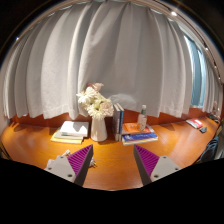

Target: Unplug charger

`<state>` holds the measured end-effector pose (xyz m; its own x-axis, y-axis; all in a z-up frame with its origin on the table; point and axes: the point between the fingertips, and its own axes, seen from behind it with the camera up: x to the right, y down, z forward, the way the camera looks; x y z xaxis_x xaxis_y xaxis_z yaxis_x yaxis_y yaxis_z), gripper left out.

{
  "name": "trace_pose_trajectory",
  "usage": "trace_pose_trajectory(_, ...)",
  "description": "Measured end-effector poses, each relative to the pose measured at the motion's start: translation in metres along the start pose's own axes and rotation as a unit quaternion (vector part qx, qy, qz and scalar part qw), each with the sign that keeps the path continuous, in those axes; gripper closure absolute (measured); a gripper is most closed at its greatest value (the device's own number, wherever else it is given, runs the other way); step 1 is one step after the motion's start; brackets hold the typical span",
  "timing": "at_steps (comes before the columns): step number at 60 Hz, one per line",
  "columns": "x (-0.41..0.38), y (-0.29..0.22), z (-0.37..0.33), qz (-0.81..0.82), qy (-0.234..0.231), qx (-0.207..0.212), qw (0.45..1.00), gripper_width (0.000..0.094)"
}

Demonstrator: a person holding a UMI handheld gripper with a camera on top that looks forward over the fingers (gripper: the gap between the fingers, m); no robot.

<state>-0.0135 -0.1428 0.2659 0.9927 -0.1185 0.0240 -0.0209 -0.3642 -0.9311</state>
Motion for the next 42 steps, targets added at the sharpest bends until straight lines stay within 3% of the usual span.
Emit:
trace_pose_trajectory(15,0.021,0.023,-0.066,0.008,0.034,-0.01,0.999,0.0134)
trace_pose_trajectory(42,-0.002,0.04,-0.107,0.0,0.017,-0.02,1.0,0.0122)
